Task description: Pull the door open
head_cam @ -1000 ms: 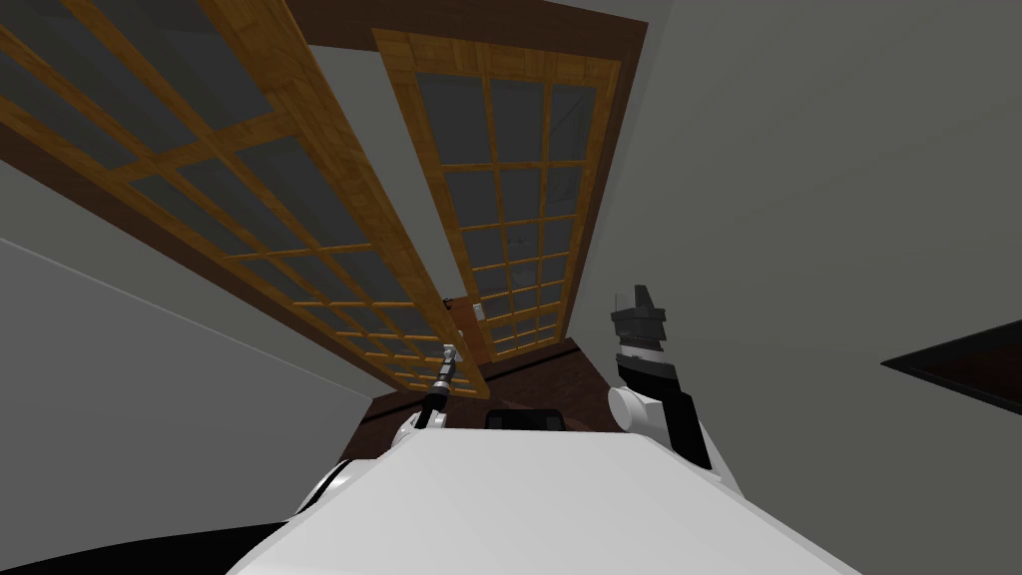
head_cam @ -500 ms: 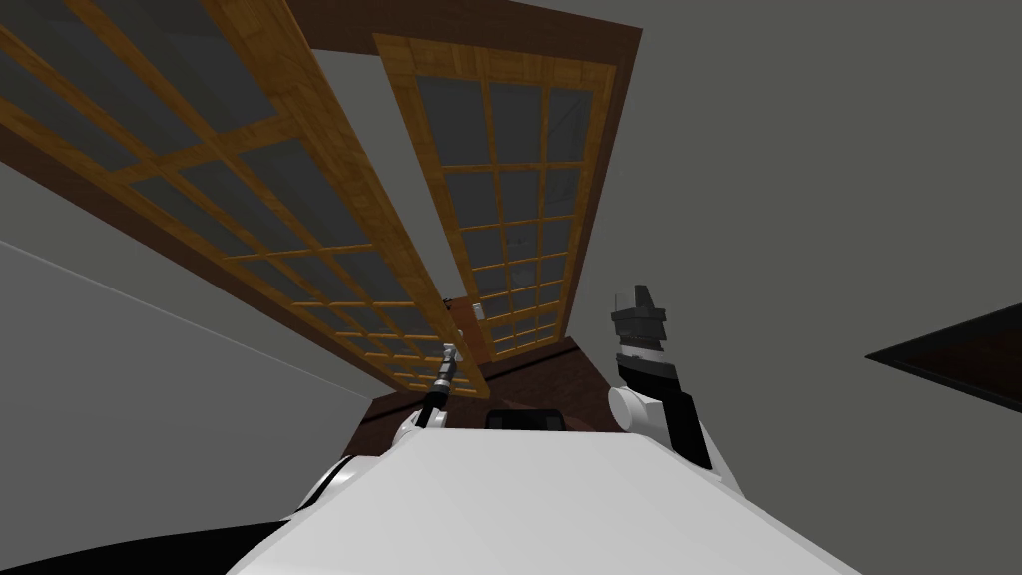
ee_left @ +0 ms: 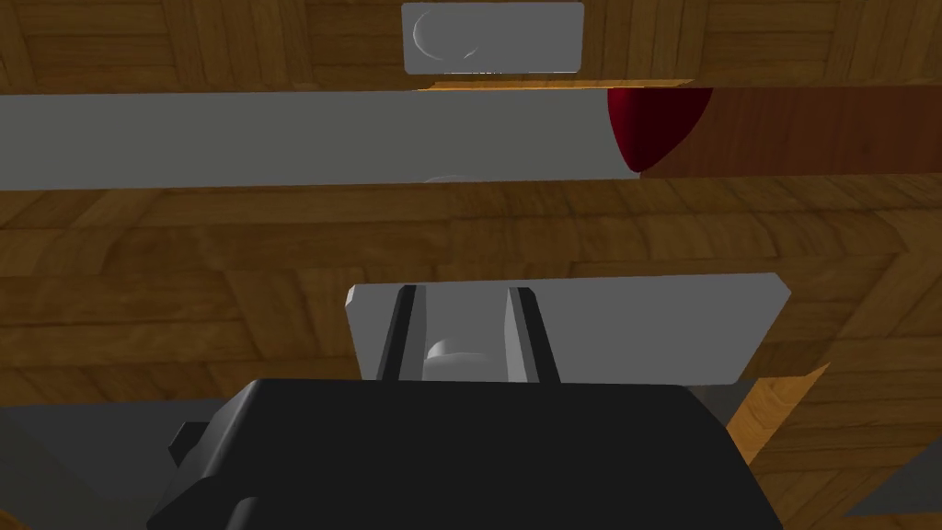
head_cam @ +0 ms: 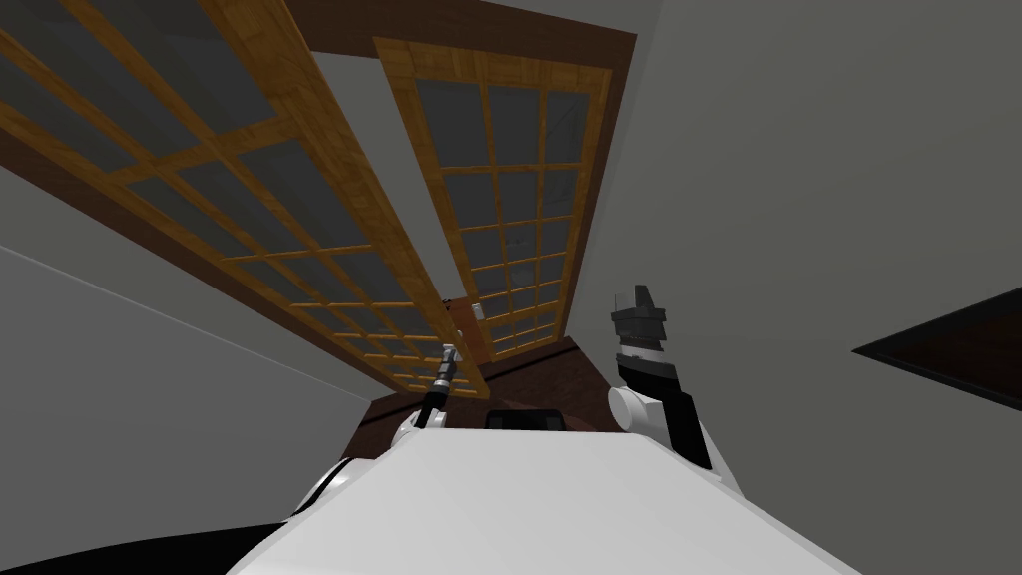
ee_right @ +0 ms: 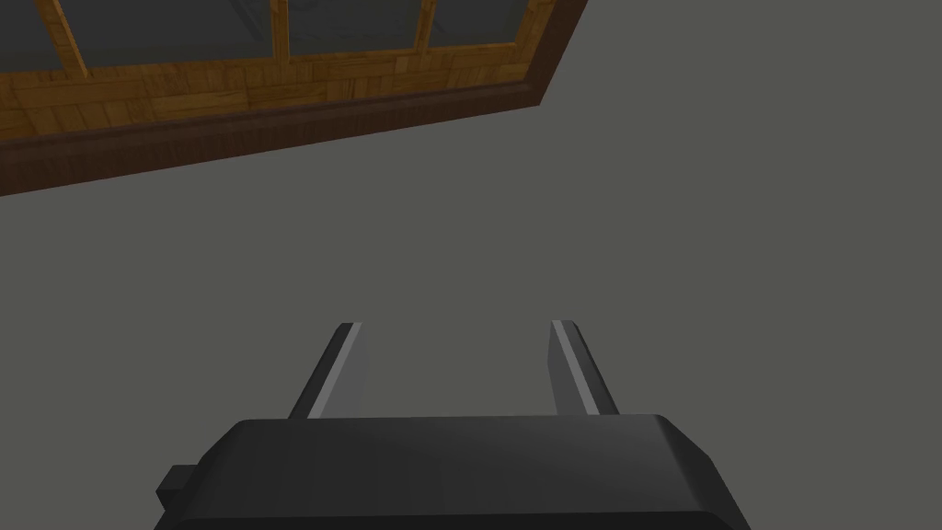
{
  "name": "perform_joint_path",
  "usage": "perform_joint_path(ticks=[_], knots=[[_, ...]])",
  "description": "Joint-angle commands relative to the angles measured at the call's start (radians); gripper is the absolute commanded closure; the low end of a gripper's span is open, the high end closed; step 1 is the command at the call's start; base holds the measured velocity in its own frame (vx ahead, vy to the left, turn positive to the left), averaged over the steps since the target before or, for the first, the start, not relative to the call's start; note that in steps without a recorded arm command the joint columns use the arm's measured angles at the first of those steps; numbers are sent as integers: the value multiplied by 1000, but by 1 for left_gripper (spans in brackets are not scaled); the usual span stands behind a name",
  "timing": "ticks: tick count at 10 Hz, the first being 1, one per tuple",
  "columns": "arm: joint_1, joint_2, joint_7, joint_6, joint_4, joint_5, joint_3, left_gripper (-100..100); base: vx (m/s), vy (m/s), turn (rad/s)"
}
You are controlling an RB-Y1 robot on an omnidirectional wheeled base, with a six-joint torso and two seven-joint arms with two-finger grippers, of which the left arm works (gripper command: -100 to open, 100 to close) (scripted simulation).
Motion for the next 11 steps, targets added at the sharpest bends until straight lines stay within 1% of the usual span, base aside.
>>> perform_joint_path(ticks=[1,2,3,4,5,6,7,8,9,10,11], knots=[[-12,16,6,-1,33,10,12,100,-7,7,20],[-13,19,48,-5,36,23,0,100,-12,2,-35],[-15,22,75,-8,38,35,-13,100,-13,11,-38],[-15,22,89,-8,45,35,-13,100,-8,13,-20],[-15,22,89,-8,38,35,-13,100,-8,8,9],[-17,25,131,-11,41,48,-25,100,-19,-2,-25],[-19,28,157,-15,44,61,-38,100,-19,9,-47],[-19,28,172,-15,44,61,-38,100,3,15,-20],[-21,31,213,-18,46,73,-50,100,6,10,-13],[-23,34,238,-21,49,86,-62,100,-23,12,-32],[-23,34,255,-21,49,86,-62,100,-21,11,-8]])
